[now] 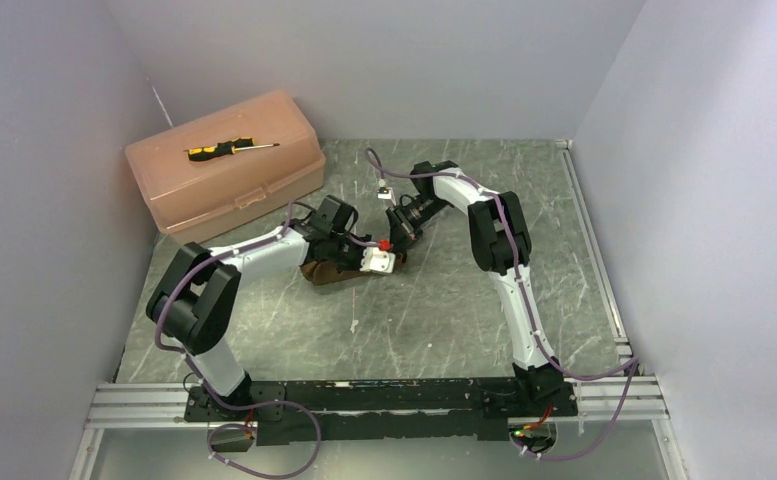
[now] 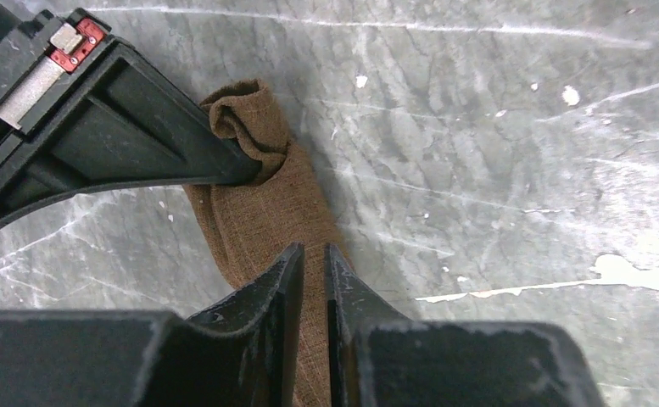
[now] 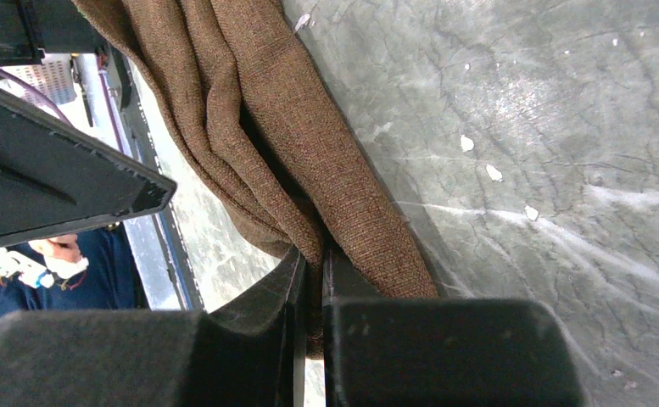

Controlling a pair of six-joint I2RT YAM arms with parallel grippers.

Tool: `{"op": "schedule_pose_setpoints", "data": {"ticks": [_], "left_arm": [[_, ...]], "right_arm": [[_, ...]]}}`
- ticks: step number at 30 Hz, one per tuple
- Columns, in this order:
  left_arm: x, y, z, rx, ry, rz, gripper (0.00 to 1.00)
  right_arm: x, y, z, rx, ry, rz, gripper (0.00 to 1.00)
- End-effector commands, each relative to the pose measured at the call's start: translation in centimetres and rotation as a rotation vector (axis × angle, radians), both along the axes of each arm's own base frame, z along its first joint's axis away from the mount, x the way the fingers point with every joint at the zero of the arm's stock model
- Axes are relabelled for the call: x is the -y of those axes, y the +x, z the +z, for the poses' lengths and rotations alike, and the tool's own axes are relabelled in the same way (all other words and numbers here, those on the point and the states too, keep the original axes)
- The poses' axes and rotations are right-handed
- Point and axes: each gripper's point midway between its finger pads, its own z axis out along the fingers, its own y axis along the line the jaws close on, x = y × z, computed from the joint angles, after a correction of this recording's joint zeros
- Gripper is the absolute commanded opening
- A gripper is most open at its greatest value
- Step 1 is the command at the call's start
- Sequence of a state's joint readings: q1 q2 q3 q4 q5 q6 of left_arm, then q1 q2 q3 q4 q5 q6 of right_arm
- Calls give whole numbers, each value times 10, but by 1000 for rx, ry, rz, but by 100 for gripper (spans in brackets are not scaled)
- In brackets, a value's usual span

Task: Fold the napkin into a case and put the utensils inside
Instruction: Grasp the top corner of the smaller rectangle folded napkin from the folded napkin.

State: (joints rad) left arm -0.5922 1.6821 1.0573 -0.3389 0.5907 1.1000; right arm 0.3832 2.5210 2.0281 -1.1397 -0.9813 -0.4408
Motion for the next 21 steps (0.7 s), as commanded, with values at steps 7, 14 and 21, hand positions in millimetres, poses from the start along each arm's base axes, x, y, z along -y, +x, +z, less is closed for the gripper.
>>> {"op": "schedule_pose_setpoints", "data": {"ticks": [7, 14, 21], "left_arm": [[-15, 26, -28, 142, 71, 52, 18], [-21, 35, -34, 149, 78, 102, 17], [-29, 34, -42, 99, 87, 137, 17]], "right_arm": [[17, 6, -38, 83, -89, 37, 0], [17, 2, -34, 89, -68, 48, 0], [15, 3, -24, 117, -30, 56, 14]]}}
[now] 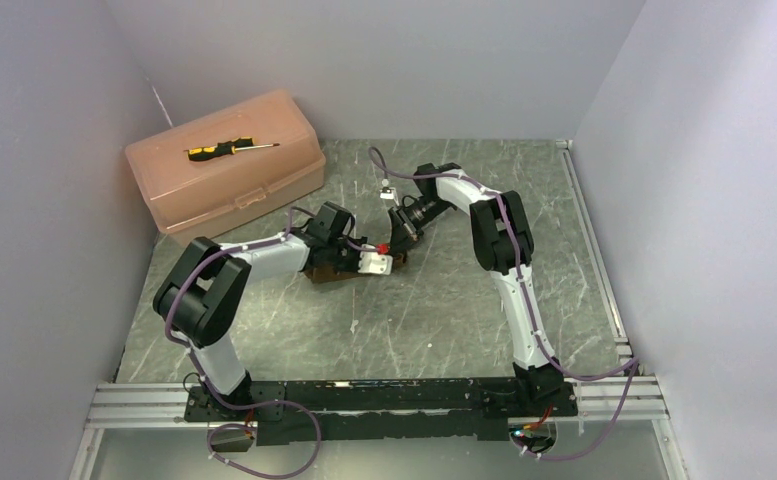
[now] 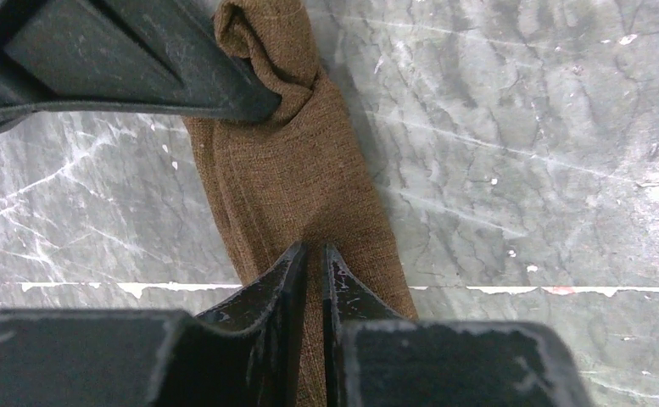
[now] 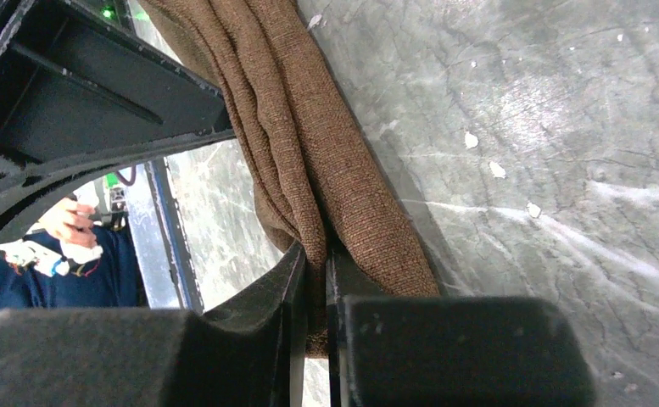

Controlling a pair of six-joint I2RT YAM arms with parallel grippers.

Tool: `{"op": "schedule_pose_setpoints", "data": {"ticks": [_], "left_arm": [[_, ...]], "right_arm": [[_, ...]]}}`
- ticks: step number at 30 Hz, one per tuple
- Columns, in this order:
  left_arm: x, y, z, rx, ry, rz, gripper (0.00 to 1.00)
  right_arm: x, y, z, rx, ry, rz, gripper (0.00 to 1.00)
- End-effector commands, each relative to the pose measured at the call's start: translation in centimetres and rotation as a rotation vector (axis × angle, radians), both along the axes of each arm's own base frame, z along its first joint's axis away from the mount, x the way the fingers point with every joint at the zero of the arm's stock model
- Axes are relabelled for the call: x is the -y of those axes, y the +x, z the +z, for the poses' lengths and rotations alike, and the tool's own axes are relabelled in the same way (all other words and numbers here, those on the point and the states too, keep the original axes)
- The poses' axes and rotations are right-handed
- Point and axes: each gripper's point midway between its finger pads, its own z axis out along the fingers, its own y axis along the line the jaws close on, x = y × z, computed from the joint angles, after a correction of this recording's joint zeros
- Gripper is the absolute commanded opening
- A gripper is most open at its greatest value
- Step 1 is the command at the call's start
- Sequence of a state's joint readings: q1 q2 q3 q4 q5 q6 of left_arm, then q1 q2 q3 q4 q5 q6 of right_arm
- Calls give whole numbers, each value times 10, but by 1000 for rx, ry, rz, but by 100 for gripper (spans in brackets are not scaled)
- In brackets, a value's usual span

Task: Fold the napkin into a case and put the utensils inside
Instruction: Grasp the top corner of the smaller rectangle folded napkin from the folded napkin.

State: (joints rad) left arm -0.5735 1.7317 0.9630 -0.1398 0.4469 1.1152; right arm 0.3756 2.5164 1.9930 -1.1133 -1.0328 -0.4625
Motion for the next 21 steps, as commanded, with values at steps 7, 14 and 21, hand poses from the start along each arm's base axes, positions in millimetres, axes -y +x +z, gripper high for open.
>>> {"op": "schedule_pose_setpoints", "data": {"ticks": [7, 14, 21], "left_arm": [[-22, -16, -28, -91, 56, 19, 16], [-18, -21, -27, -108, 31, 5, 14], [-16, -23, -25, -103, 22, 1, 14]], "right_arm": [[27, 21, 12, 246, -40, -34, 100], [46, 38, 54, 380, -99, -149, 100], [102, 83, 102, 632, -260, -620, 100]]}}
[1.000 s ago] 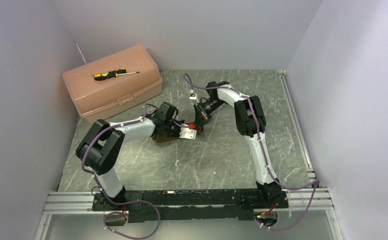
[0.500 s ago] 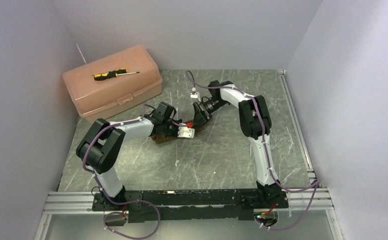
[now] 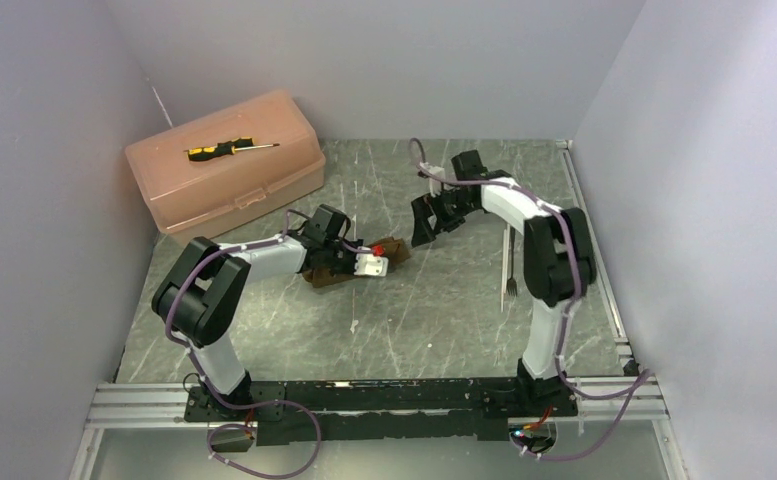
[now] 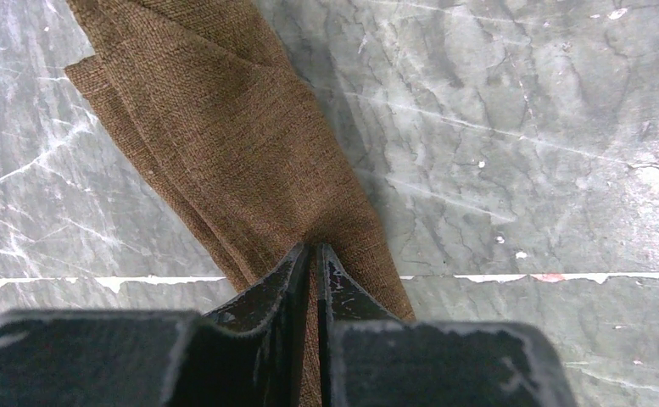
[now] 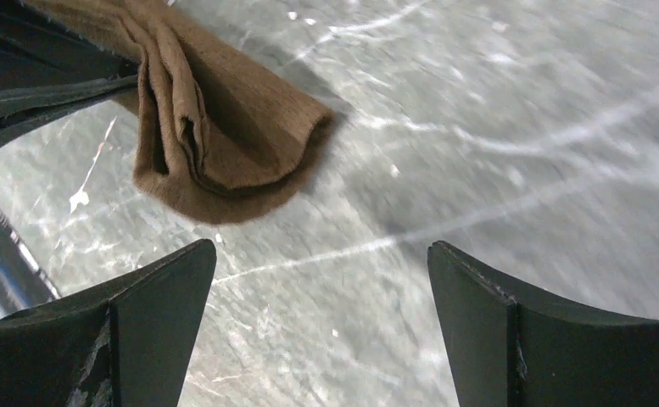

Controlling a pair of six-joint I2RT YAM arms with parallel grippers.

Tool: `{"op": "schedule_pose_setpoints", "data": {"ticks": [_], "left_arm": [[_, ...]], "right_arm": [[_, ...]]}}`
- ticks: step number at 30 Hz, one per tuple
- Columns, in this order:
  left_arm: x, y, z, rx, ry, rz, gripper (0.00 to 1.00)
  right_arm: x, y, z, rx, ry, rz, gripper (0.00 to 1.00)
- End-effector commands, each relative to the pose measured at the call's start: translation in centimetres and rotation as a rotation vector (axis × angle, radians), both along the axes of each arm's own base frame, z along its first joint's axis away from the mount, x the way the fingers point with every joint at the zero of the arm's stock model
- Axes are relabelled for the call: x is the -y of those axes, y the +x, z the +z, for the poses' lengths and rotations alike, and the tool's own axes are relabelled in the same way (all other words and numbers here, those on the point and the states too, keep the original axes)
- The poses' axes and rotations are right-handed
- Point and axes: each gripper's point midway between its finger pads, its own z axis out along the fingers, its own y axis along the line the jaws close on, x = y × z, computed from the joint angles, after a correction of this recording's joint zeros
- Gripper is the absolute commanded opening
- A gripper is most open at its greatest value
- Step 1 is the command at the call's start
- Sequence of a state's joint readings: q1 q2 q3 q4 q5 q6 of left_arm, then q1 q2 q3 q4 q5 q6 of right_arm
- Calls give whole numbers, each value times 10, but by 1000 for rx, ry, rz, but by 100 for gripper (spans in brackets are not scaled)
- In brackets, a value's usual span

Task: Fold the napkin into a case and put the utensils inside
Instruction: Grasp the top corner of the smaller rectangle folded napkin from the folded napkin, then smooth out the smaller rectangle-folded napkin at the center of the board.

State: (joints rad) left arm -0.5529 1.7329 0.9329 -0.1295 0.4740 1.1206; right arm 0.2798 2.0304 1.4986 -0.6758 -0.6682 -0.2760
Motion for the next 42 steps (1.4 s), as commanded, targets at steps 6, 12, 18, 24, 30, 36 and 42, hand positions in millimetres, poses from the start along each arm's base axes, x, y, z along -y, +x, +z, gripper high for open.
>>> {"op": "schedule_pose_setpoints", "data": {"ticks": [6, 12, 18, 24, 30, 36, 42], "left_arm": [[-4, -19, -15, -72, 14, -11, 14], [-3, -22, -15, -87, 8, -9, 14], [-2, -22, -12, -90, 1, -8, 14], [0, -21, -10, -70, -8, -14, 14], [-1, -23, -10, -47, -6, -26, 13], [0, -24, -8, -29, -3, -35, 13], [3, -26, -9, -24, -3, -55, 14]], "right_arm": [[52, 46, 67, 131, 258, -516, 100], [105, 50, 122, 605, -126, -872, 100], [86, 29, 128, 455, 283, -862, 54], [-24, -11, 123, 530, 329, -577, 0], [-90, -41, 99, 436, 530, -374, 0], [-115, -32, 67, 403, 546, -338, 0], [-107, -18, 35, 452, 486, -424, 0]]}}
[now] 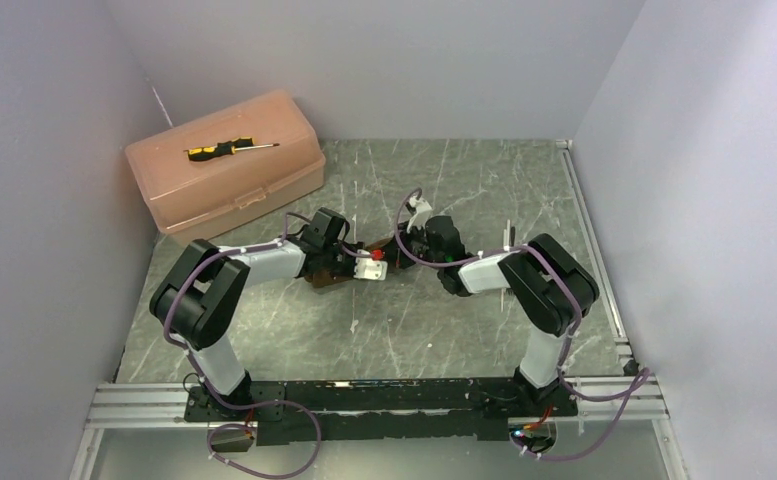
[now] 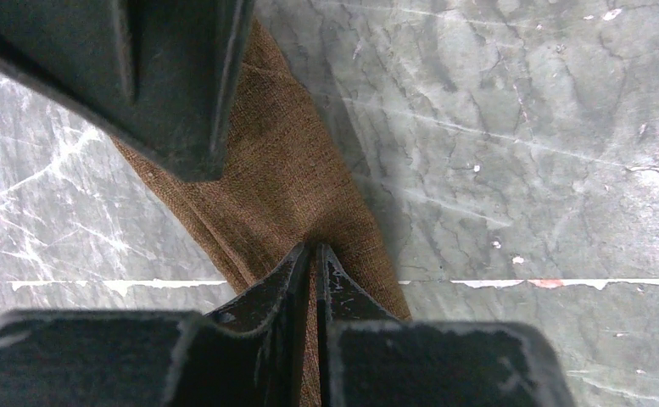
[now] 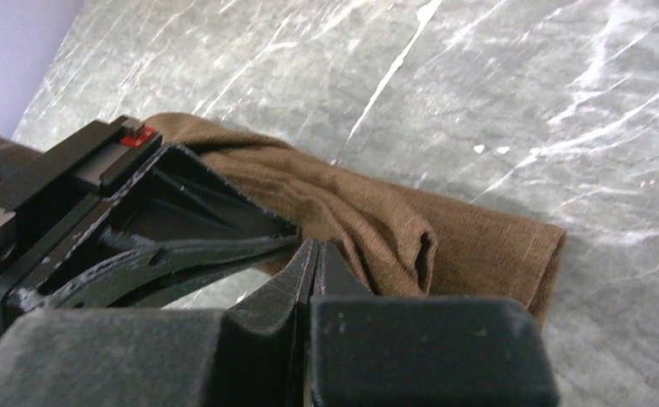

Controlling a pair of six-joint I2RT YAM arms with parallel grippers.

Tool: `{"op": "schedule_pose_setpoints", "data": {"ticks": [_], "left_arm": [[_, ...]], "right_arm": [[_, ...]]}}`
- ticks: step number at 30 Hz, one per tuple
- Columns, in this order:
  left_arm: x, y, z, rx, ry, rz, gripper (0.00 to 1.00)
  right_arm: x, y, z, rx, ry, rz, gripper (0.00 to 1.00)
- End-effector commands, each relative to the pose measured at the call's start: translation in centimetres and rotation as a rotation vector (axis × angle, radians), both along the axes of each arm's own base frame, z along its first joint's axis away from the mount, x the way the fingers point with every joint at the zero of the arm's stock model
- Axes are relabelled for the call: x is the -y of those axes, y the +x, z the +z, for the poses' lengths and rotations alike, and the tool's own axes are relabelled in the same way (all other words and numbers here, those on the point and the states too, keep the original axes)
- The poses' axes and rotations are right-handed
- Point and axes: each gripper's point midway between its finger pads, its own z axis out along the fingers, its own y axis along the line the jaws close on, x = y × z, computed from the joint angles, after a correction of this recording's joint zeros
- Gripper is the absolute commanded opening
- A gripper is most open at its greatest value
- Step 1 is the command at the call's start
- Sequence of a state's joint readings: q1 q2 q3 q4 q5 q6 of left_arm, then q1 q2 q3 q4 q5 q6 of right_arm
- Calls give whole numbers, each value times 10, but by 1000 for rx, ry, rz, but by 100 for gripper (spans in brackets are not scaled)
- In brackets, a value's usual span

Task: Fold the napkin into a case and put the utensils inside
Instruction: Smooth out the smaller rectangle-folded napkin at the center of the board.

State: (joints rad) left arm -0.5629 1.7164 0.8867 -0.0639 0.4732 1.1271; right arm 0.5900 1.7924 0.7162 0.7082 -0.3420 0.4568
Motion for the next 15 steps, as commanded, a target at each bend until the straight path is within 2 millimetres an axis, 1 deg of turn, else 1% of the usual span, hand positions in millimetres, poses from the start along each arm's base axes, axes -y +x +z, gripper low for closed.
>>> {"op": "schedule_pose_setpoints", "data": {"ticks": [1, 6, 9, 12, 15], "left_arm": [[0, -23, -9, -59, 15, -42, 14], [0, -25, -10, -54, 21, -66, 14], [1, -25, -10, -51, 24, -75, 14], [2, -25, -10, -50, 28, -76, 14], [1, -23, -9, -43, 34, -67, 13]], "right_arm": [[0, 27, 24, 151, 60, -94, 0], [13, 42, 7, 162, 24, -187, 0], [18, 47, -6, 142, 18, -218, 0], [24, 46, -20, 119, -5, -246, 0], [33, 41, -33, 100, -34, -270, 0]]}}
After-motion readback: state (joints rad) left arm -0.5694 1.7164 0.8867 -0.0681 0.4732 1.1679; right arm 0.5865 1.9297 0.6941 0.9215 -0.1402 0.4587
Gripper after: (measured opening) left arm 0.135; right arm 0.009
